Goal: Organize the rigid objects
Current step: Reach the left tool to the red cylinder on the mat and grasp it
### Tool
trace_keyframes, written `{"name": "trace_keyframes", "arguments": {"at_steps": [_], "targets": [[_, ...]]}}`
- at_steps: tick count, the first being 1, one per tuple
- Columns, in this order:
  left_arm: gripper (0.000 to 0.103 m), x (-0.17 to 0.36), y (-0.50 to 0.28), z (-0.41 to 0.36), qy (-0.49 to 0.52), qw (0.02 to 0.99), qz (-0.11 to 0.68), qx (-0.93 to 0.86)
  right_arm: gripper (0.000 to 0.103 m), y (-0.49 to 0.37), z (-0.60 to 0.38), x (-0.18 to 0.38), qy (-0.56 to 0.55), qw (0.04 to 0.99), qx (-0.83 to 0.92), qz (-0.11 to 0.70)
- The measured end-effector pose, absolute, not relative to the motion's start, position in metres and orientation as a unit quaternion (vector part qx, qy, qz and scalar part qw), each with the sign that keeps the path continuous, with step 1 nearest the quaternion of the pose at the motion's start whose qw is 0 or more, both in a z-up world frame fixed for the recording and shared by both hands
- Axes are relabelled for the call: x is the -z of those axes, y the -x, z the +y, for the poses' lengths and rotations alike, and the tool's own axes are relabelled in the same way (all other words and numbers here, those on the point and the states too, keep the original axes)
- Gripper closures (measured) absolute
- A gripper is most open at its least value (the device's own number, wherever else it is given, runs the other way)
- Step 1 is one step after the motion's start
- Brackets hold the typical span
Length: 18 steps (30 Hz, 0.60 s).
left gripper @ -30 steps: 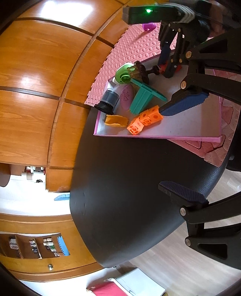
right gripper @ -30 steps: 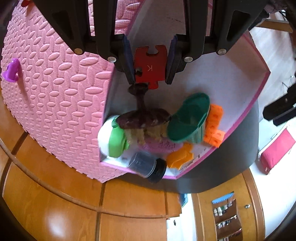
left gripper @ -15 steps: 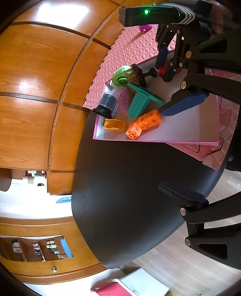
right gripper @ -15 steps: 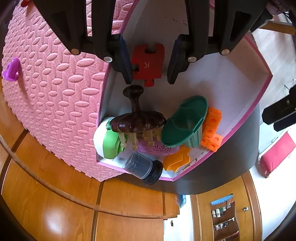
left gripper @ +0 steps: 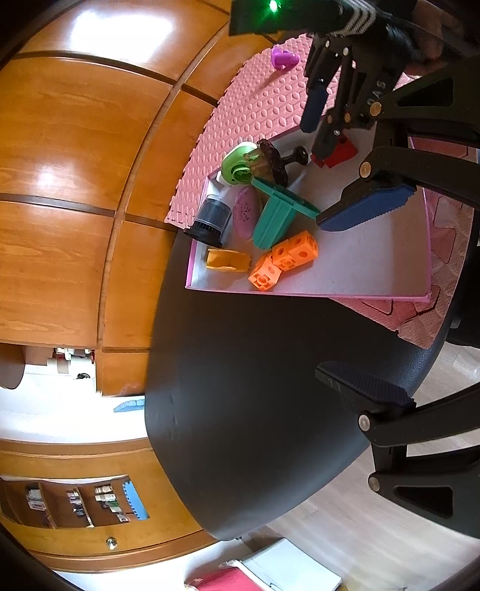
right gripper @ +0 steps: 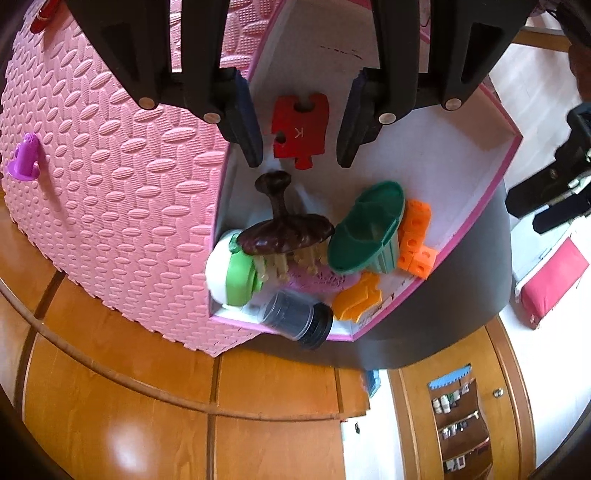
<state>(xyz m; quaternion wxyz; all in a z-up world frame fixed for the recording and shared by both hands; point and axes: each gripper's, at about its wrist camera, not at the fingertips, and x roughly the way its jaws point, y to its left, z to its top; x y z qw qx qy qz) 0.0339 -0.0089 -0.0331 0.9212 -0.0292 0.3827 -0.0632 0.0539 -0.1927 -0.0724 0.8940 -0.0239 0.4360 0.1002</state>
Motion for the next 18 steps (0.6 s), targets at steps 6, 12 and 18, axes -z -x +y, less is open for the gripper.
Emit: {"name": "trace_keyframes", "arguments": {"at_steps": [6, 12, 18], "targets": [[0.029, 0.030, -0.032, -0.014, 0.023, 0.922, 0.380, 0.070, 0.062, -0.049, -0.205, 0.061, 0.004, 0.902, -0.092, 0.421], [0.029, 0.028, -0.030, -0.020, 0.012, 0.923, 0.378, 0.076, 0.061, -0.044, -0.223, 0.052, -0.011, 0.908, -0.076, 0.411], [0.028, 0.025, -0.028, -0.027, 0.004, 0.923, 0.376, 0.079, 0.062, -0.037, -0.248, 0.046, -0.024, 0.913, -0.054, 0.404]]}}
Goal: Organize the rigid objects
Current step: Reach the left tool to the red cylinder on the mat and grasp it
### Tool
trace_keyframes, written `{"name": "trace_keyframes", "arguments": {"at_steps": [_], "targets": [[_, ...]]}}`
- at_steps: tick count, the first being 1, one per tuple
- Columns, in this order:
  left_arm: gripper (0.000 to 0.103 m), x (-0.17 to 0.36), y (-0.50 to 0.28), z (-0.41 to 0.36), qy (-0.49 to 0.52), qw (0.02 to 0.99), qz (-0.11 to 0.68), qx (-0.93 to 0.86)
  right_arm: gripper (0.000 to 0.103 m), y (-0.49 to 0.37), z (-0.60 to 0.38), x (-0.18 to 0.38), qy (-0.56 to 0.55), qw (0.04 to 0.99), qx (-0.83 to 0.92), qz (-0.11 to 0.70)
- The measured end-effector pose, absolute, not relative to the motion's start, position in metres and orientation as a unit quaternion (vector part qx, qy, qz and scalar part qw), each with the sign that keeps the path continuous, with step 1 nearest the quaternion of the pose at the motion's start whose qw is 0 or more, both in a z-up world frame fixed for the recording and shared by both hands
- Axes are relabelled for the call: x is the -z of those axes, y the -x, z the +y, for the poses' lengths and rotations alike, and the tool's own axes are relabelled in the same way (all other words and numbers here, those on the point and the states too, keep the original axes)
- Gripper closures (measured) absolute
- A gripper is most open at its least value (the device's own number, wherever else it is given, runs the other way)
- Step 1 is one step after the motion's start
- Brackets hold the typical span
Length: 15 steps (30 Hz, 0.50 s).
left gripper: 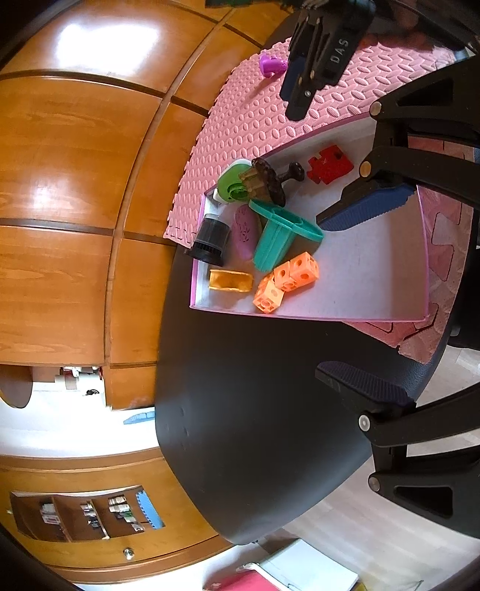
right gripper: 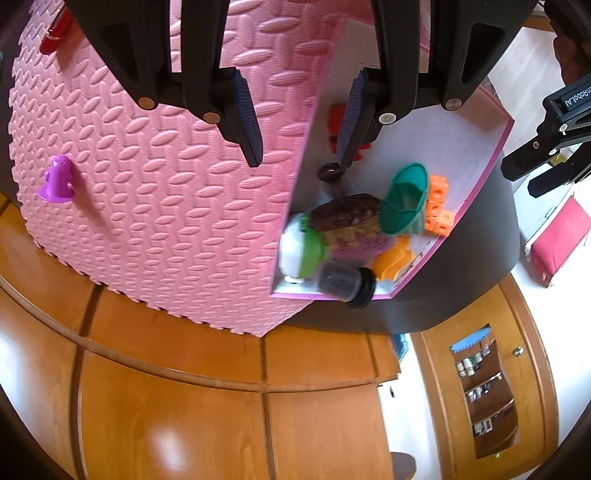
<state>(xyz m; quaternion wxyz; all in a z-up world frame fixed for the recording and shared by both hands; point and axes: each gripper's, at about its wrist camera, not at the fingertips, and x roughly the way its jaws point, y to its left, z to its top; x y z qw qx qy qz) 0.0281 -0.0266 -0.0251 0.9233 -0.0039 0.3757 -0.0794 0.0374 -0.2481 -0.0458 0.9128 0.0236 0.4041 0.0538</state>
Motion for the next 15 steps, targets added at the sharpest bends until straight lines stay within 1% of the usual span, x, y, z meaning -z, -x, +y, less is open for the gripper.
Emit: {"name": "trace_keyframes", "arguments": {"at_steps": [7, 15], "targets": [[0.027, 0.021, -0.026, -0.036, -0.009, 0.925, 0.371, 0.087, 0.062, -0.026, -0.285, 0.040, -0.025, 0.917, -0.018, 0.397], [0.026, 0.019, -0.024, -0.051, -0.023, 0.923, 0.368, 0.105, 0.061, -0.006, -0.351, 0.027, -0.046, 0.921, 0.049, 0.383]]}}
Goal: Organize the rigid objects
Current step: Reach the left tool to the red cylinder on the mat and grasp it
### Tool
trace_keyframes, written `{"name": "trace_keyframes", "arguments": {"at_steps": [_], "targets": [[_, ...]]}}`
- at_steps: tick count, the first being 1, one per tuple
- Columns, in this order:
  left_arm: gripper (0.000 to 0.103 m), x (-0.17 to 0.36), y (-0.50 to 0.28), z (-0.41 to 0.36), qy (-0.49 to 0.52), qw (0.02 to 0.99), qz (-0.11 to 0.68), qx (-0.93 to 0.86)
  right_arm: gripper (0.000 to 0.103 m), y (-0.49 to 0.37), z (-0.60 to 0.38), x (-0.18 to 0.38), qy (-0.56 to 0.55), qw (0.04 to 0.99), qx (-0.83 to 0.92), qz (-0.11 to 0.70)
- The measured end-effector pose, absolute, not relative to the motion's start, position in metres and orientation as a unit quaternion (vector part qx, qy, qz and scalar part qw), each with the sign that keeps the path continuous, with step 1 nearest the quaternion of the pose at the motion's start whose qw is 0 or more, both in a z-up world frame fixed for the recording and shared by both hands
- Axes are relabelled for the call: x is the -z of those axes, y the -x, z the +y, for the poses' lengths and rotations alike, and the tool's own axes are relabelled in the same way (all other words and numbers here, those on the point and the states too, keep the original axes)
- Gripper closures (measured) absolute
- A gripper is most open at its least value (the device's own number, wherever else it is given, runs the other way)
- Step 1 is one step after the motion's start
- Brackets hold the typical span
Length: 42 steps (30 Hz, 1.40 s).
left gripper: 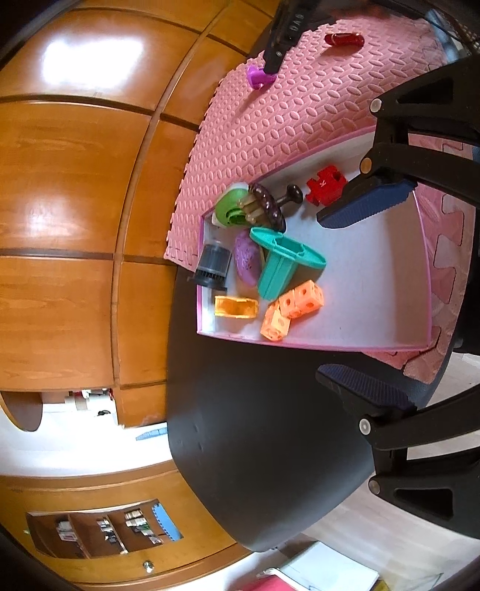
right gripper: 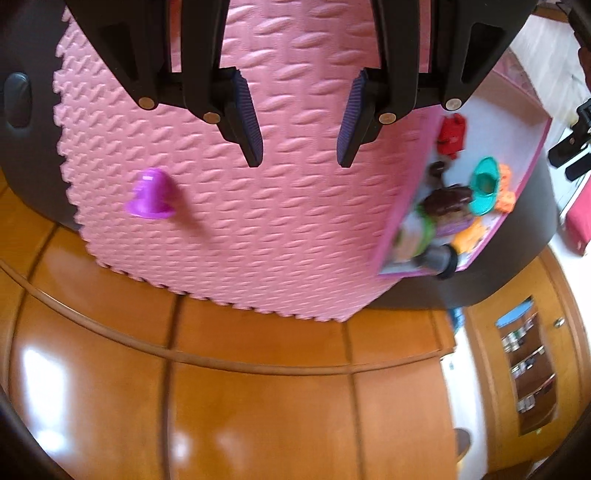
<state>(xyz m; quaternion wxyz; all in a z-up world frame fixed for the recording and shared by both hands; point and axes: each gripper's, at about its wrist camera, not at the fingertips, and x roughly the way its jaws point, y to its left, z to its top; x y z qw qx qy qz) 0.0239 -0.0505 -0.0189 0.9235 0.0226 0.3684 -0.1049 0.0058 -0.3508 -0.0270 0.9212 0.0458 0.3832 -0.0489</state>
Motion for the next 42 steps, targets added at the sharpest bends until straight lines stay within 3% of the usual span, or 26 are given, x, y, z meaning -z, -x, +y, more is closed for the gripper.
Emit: {"name": "trace_keyframes", "arguments": {"at_steps": [14, 20, 37, 42], "targets": [[0.026, 0.007, -0.018, -0.097, -0.059, 0.915, 0.356, 0.180, 0.061, 0.046, -0.479, 0.024, -0.107, 0.908, 0.204, 0.349], [0.019, 0.001, -0.014, -0.141, -0.095, 0.901, 0.352, 0.236, 0.061, 0.068, -0.529, 0.039, -0.200, 0.879, 0.274, 0.336], [0.020, 0.030, 0.015, -0.316, -0.154, 0.785, 0.393, 0.453, 0.061, 0.092, -0.556, 0.030, -0.272, 0.869, 0.294, 0.291], [0.026, 0.041, 0.023, -0.359, -0.150, 0.756, 0.409, 0.488, 0.061, 0.094, -0.559, 0.031, -0.279, 0.867, 0.295, 0.289]]}}
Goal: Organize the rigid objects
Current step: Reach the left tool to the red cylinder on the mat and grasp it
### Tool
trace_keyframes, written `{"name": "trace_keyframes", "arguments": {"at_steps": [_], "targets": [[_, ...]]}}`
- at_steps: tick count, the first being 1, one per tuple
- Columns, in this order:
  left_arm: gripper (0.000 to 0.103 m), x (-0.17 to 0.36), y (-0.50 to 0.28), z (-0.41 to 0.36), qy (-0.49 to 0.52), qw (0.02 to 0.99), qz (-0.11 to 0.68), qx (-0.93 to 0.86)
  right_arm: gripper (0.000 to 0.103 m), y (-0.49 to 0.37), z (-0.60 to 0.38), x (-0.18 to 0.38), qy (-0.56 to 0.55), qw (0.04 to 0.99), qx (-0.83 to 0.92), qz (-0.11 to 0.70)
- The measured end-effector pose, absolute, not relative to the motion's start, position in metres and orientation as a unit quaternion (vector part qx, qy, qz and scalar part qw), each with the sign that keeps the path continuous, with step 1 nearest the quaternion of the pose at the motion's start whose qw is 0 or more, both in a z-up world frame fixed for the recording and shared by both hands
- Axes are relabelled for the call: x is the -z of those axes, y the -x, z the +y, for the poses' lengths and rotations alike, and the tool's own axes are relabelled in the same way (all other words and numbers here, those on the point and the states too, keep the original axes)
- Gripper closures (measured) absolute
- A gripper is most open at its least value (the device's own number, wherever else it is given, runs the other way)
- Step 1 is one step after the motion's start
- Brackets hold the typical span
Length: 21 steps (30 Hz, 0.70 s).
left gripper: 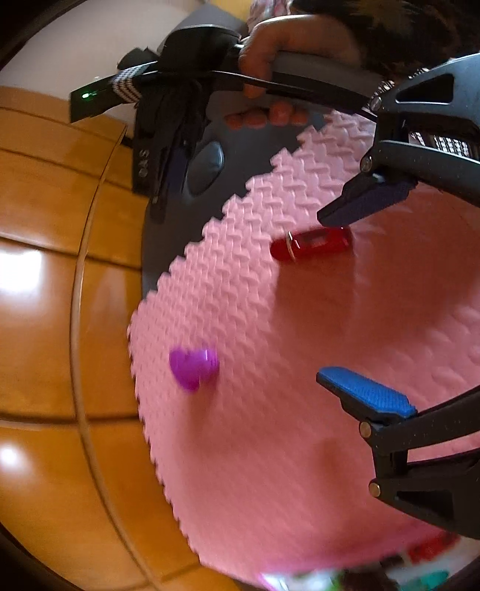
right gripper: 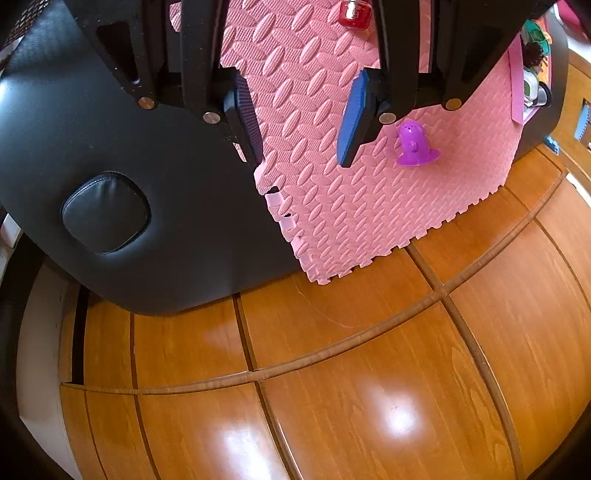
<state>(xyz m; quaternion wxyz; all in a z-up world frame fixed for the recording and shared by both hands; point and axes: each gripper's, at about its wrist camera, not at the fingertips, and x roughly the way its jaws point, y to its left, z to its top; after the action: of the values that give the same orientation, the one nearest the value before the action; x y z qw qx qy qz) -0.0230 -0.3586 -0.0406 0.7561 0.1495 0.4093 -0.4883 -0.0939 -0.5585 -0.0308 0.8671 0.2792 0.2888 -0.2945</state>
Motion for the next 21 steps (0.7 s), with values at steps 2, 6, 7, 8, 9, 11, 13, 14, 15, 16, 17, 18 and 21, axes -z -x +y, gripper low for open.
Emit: {"name": "trace_keyframes", "arguments": {"at_steps": [2, 6, 7, 8, 9, 11, 13, 14, 15, 16, 17, 18, 21], "targets": [[0.026, 0.046, 0.028, -0.375, -0.154, 0.747, 0.410, 0.500, 0.061, 0.094, -0.559, 0.031, -0.283, 0.866, 0.293, 0.290], [0.036, 0.062, 0.033, -0.400, -0.177, 0.737, 0.414, 0.504, 0.061, 0.094, -0.561, 0.032, -0.288, 0.866, 0.291, 0.287], [0.039, 0.068, 0.033, -0.406, -0.184, 0.736, 0.416, 0.501, 0.061, 0.094, -0.561, 0.032, -0.290, 0.866, 0.290, 0.287], [0.045, 0.074, 0.033, -0.413, -0.193, 0.735, 0.419, 0.497, 0.061, 0.094, -0.562, 0.033, -0.291, 0.865, 0.289, 0.287], [0.049, 0.080, 0.032, -0.417, -0.200, 0.734, 0.422, 0.493, 0.061, 0.094, -0.562, 0.033, -0.292, 0.865, 0.289, 0.288], [0.052, 0.086, 0.033, -0.423, -0.207, 0.740, 0.415, 0.487, 0.061, 0.093, -0.563, 0.034, -0.294, 0.864, 0.288, 0.291], [0.061, 0.086, 0.034, -0.424, -0.213, 0.744, 0.407, 0.485, 0.061, 0.093, -0.563, 0.036, -0.293, 0.863, 0.287, 0.294], [0.077, 0.086, 0.034, -0.422, -0.213, 0.745, 0.407, 0.484, 0.061, 0.092, -0.563, 0.036, -0.292, 0.863, 0.288, 0.295], [0.076, 0.086, 0.032, -0.419, -0.213, 0.752, 0.403, 0.476, 0.061, 0.091, -0.562, 0.037, -0.291, 0.862, 0.289, 0.298], [0.077, 0.086, 0.030, -0.414, -0.212, 0.758, 0.401, 0.469, 0.061, 0.091, -0.563, 0.038, -0.291, 0.861, 0.289, 0.300], [0.077, 0.086, 0.027, -0.408, -0.214, 0.766, 0.401, 0.455, 0.061, 0.090, -0.563, 0.040, -0.291, 0.860, 0.288, 0.304], [0.077, 0.087, 0.024, -0.402, -0.211, 0.772, 0.400, 0.447, 0.061, 0.089, -0.563, 0.041, -0.290, 0.859, 0.288, 0.308], [0.077, 0.089, 0.009, -0.374, -0.190, 0.795, 0.404, 0.411, 0.061, 0.086, -0.562, 0.045, -0.288, 0.857, 0.286, 0.319]]}}
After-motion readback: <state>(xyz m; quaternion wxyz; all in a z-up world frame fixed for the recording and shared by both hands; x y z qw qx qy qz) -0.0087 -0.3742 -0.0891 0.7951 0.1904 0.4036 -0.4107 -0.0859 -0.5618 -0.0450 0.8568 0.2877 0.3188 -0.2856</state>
